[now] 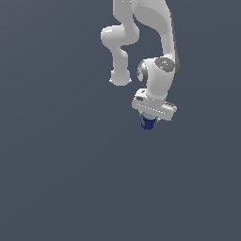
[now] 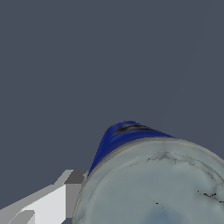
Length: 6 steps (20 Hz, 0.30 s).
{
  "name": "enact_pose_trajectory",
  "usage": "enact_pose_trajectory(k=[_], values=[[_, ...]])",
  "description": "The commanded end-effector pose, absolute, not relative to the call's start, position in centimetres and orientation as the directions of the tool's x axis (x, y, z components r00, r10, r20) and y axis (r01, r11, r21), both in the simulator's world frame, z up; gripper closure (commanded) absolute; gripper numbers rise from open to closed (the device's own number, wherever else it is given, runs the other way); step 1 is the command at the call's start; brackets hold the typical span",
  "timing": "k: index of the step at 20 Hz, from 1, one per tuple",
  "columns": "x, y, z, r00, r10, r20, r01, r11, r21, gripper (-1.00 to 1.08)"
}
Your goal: Pick up the object and move it to a goal position.
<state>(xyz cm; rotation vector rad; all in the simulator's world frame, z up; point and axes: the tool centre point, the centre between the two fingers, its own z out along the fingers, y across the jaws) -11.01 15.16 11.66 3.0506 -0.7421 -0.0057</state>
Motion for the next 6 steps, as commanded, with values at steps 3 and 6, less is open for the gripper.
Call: enact_pose_trajectory(k=[3,6], values=[[-12.08,16.33,12.14,0.887,-0.461,0.000,-0.461,-0.887,0.000,1.08],[-12.28,16.54,12.19,0.887,-0.461,0.000,-0.461,-0.887,0.000,1.08]])
